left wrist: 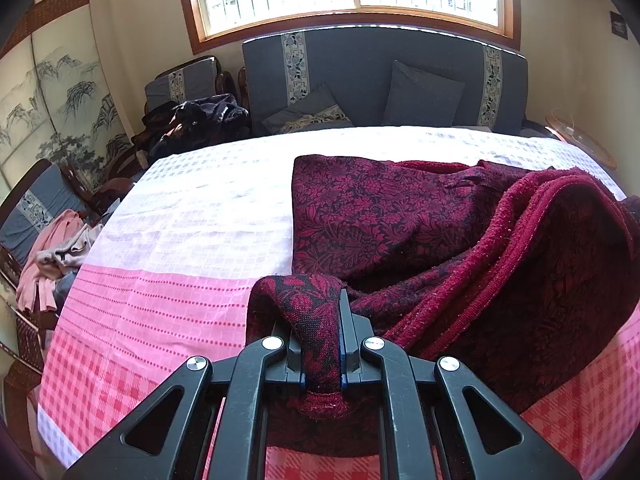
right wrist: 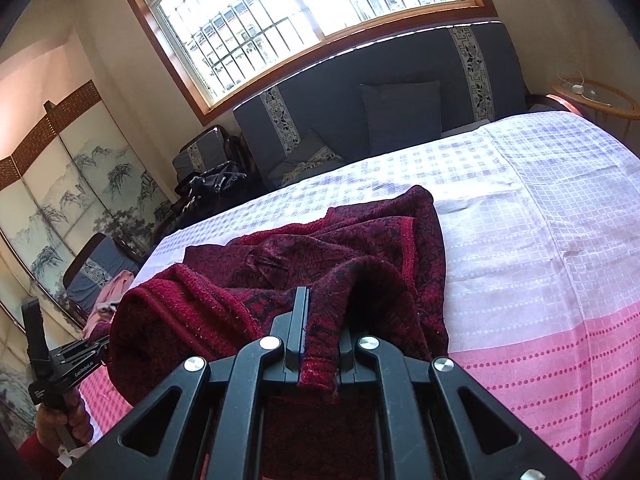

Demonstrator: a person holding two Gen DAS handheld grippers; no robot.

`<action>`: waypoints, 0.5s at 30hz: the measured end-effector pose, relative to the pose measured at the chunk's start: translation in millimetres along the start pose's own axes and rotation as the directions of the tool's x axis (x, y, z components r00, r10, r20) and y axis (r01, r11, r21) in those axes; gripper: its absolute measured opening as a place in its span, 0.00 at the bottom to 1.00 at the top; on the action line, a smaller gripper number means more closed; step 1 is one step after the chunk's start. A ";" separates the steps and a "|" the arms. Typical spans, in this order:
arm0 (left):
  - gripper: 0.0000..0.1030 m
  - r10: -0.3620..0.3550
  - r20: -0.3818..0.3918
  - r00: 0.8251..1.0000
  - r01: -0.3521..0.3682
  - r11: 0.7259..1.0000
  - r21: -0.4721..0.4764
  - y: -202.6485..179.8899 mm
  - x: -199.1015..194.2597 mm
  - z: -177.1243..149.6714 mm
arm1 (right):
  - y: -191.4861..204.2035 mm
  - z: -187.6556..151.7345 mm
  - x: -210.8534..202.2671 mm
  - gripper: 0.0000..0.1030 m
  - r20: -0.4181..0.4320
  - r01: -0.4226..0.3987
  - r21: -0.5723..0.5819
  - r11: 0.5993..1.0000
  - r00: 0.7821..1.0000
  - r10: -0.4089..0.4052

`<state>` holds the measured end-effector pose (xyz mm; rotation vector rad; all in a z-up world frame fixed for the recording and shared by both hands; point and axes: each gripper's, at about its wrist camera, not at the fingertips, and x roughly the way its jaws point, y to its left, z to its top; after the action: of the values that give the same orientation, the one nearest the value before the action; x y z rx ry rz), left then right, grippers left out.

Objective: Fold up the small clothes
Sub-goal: 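Lift the hem with both grippers and fold it toward the collar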

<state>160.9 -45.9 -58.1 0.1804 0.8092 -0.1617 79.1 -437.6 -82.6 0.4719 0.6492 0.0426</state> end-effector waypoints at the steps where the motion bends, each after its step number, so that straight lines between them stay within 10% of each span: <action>1: 0.10 0.001 0.004 1.000 -0.001 1.000 0.001 0.2 0.1 2.4 | -0.7 1.3 0.8 0.08 0.000 -0.002 0.006 1.000 1.000 0.002; 15: 0.10 0.016 0.042 0.999 -0.015 1.000 -0.025 6.7 24.0 49.7 | -13.6 30.6 22.0 0.08 -0.002 -0.015 0.076 0.997 1.000 0.015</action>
<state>213.5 -52.2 -41.5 0.1598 0.7673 -0.1406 113.3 -458.2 -79.9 0.5499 0.6512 0.0331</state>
